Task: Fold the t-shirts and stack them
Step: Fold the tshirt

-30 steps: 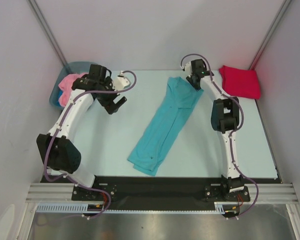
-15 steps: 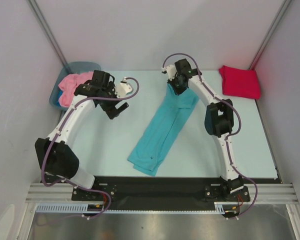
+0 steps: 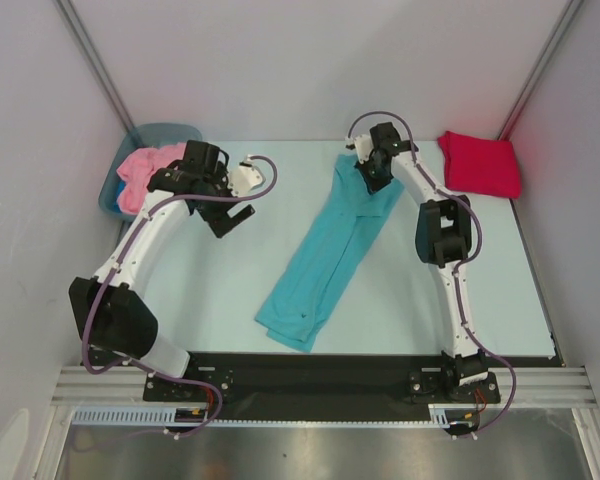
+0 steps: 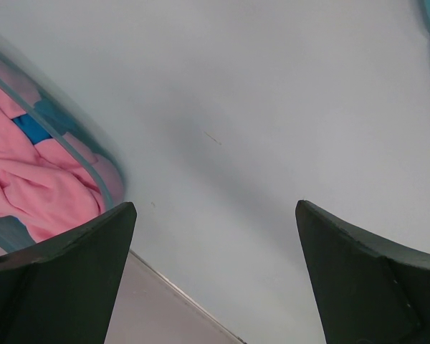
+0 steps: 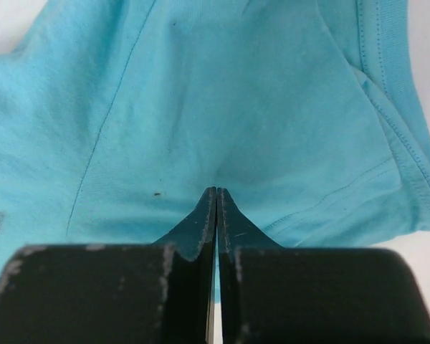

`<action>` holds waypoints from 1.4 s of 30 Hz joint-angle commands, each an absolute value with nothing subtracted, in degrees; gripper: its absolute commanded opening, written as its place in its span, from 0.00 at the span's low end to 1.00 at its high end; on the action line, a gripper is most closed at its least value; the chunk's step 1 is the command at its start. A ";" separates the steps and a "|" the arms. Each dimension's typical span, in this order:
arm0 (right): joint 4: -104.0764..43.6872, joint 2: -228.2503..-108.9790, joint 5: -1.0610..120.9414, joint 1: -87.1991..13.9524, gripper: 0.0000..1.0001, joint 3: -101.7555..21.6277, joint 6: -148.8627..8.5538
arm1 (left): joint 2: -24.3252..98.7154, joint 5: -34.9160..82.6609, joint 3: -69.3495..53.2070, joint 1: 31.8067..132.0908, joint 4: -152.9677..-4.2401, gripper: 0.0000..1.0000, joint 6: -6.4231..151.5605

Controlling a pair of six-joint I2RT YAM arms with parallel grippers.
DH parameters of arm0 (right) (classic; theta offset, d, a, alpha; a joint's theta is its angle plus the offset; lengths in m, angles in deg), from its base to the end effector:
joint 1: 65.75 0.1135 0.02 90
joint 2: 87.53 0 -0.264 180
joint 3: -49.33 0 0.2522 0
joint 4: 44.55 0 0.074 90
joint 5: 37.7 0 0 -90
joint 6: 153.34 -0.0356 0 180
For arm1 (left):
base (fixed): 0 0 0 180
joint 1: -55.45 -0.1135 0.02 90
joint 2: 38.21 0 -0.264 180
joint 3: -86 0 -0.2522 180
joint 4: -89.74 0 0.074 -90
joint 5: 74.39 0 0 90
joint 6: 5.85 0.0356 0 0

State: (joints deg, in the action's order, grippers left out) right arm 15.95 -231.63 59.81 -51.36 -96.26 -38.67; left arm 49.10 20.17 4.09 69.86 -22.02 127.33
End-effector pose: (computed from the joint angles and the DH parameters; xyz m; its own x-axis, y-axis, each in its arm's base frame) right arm 0.5241 0.1393 0.1812 -0.6245 -0.5874 -0.5147 -0.6297 0.7685 -0.1131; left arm 0.3037 -0.0809 0.3321 -0.3973 0.8064 -0.4381 0.7698 0.5527 0.3192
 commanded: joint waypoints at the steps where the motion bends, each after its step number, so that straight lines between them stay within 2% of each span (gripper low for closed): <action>1: 14.12 -232.99 59.86 -50.98 0.00 -98.37 -37.85 | 48.45 18.60 6.86 70.21 -22.80 1.00 129.06; 20: 10.96 -241.60 57.13 -50.02 0.00 -101.36 -34.07 | 52.75 15.79 10.37 70.21 -23.50 1.00 130.47; 35: 10.96 -243.80 57.75 -42.82 0.00 -102.15 -24.58 | 54.78 11.05 10.46 69.69 -26.83 1.00 129.85; 42: 11.31 -244.68 58.98 -40.09 0.00 -104.00 -22.82 | 54.78 9.72 10.20 65.48 -30.53 1.00 126.78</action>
